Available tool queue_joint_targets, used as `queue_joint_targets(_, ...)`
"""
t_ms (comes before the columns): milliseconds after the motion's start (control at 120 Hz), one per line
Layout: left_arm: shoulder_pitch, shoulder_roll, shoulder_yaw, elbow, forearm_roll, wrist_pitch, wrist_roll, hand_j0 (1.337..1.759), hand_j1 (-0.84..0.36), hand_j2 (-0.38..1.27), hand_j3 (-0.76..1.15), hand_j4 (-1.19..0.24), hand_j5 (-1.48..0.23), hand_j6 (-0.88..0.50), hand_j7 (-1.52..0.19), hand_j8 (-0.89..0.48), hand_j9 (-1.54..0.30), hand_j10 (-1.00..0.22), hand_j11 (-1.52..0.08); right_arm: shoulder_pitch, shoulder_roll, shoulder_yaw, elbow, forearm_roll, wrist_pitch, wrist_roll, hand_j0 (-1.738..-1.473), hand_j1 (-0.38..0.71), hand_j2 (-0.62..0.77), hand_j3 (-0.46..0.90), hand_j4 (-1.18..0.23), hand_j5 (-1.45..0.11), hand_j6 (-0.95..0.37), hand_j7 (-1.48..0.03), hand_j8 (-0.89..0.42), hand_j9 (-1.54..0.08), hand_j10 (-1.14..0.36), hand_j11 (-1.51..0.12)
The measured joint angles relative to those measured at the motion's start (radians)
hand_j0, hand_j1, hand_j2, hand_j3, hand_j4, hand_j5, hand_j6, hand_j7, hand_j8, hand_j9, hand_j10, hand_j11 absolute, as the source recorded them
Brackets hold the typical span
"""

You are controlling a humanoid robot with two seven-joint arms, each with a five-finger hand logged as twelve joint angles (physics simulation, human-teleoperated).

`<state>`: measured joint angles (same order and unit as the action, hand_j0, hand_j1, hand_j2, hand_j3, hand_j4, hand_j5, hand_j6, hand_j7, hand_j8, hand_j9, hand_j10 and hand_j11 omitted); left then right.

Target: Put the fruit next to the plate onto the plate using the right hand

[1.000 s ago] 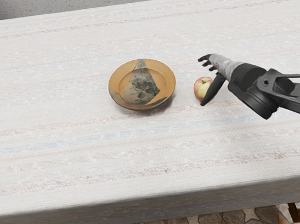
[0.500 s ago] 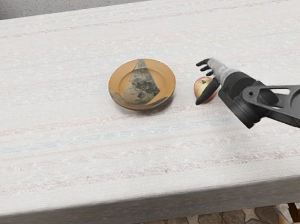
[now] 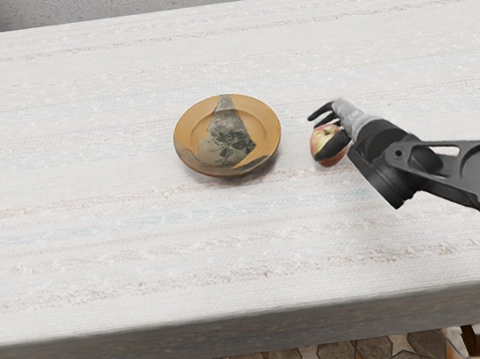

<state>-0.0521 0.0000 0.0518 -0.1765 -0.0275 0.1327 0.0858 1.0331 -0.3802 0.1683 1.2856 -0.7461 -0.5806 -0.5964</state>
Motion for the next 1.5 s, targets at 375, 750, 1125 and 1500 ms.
queue_joint_targets(375, 0.0, 0.0, 0.0, 0.0, 0.0, 0.0, 0.0, 1.658, 0.34, 0.0, 0.0, -0.01, -0.01, -0.01, -0.01, -0.01, -0.01, -0.01, -0.01, 0.002, -0.002, 0.022, 0.005, 0.015, 0.008, -0.011, -1.652, 0.18, 0.01, 0.0, -0.46, -0.62, -0.47, -0.6, -0.29, -0.64, -0.28, -0.65)
queue_joint_targets(750, 0.0, 0.0, 0.0, 0.0, 0.0, 0.0, 0.0, 1.658, 0.34, 0.0, 0.0, -0.01, -0.01, -0.01, -0.01, -0.01, -0.01, -0.01, -0.01, 0.05, 0.015, 0.067, 0.014, 0.021, 0.043, -0.015, -1.657, 0.15, 0.04, 0.0, -0.46, -0.61, -0.47, -0.61, -0.35, -0.61, -0.34, -0.61)
queue_joint_targets(1125, 0.0, 0.0, 0.0, 0.0, 0.0, 0.0, 0.0, 1.658, 0.34, 0.0, 0.0, -0.01, -0.01, -0.01, -0.01, -0.01, -0.01, -0.01, -0.01, 0.1, 0.1, 0.101, 0.014, 0.022, 0.039, -0.015, -1.658, 0.15, 0.07, 0.0, -0.46, -0.61, -0.46, -0.61, -0.37, -0.61, -0.36, -0.6)
queue_joint_targets(1500, 0.0, 0.0, 0.0, 0.0, 0.0, 0.0, 0.0, 1.658, 0.34, 0.0, 0.0, -0.01, -0.01, -0.01, -0.01, -0.01, -0.01, -0.01, -0.01, 0.099, 0.177, 0.122, 0.006, 0.019, 0.007, -0.015, -1.658, 0.15, 0.06, 0.0, -0.46, -0.61, -0.46, -0.61, -0.36, -0.61, -0.35, -0.6)
